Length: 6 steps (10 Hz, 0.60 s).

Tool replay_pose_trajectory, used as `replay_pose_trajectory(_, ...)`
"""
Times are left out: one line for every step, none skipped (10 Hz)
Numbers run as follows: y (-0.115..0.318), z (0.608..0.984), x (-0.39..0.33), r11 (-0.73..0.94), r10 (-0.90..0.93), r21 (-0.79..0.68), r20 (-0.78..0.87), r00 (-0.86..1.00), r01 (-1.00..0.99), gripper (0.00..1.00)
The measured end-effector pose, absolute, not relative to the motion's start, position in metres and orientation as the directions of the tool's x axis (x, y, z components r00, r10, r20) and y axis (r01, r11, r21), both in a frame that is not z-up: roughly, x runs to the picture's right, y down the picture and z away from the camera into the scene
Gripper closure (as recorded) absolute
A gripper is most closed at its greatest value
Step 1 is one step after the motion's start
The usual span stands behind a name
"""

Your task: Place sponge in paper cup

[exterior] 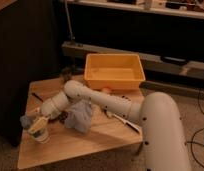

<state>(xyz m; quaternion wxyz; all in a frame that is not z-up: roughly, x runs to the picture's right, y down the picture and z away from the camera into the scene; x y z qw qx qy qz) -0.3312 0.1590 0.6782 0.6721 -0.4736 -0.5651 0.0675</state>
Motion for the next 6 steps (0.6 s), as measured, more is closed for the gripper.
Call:
replay_pose_trajectory(0.162, 0.684, -0.33, 0.546, 0.625, -0.71, 0.699, 0.347, 0.445, 1.0)
replay_pose_trajectory(0.164, 0.689, -0.329, 0.547, 0.628, -0.71, 0.699, 0.344, 0.444, 1.0)
replay_pose_trajectory(0.166, 0.696, -0.327, 0.546, 0.632, -0.711, 0.697, 0.338, 0.443, 1.0)
replay_pose_trajectory(0.168, 0.701, -0.324, 0.545, 0.636, -0.712, 0.695, 0.334, 0.444, 1.0)
replay_pose_trajectory(0.167, 0.702, -0.322, 0.544, 0.638, -0.711, 0.695, 0.33, 0.445, 0.99)
replay_pose_trajectory(0.167, 0.704, -0.32, 0.543, 0.638, -0.71, 0.696, 0.329, 0.448, 0.91)
